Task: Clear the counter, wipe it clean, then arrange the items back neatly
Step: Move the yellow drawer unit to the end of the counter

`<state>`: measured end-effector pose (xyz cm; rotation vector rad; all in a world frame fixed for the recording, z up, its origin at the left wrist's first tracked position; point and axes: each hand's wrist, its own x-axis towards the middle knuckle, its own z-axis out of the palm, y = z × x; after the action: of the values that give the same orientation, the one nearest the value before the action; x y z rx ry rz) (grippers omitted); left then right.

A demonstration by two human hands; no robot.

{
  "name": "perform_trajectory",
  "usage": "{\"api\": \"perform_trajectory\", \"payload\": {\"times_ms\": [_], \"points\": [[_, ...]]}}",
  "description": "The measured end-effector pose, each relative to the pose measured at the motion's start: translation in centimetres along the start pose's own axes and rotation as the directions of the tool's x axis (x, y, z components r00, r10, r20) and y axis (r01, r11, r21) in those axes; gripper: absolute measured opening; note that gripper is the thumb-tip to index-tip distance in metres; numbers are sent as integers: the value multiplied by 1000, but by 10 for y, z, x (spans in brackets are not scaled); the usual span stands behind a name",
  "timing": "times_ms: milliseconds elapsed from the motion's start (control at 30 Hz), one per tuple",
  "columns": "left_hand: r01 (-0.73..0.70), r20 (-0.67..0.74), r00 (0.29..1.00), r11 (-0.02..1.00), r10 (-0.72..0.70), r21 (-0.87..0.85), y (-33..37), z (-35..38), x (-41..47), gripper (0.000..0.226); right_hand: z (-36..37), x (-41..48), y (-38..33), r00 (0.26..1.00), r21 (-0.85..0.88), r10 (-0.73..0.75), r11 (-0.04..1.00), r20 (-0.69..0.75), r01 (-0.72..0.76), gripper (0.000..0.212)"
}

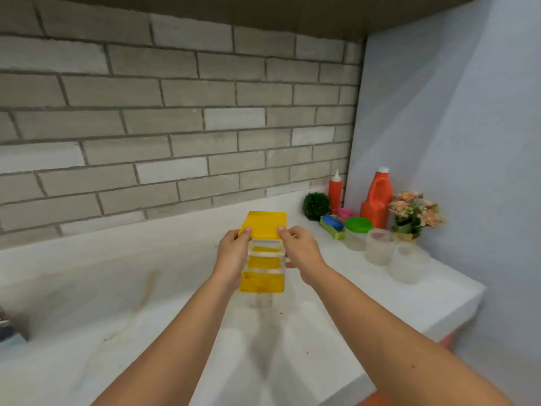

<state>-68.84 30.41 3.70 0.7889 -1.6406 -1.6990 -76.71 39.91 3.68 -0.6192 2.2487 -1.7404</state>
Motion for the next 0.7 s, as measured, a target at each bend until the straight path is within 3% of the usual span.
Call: {"api": "perform_trajectory", "payload": {"times_ms": [367,700], "points": [[59,280,960,993,-28,-105,-13,213,-99,15,-238,-39,45,944,-168,-54,986,-326,-1,27],[118,603,796,990,-50,-74,-31,334,-123,13,-362,-18,94,851,-174,29,975,-525,-141,23]]}}
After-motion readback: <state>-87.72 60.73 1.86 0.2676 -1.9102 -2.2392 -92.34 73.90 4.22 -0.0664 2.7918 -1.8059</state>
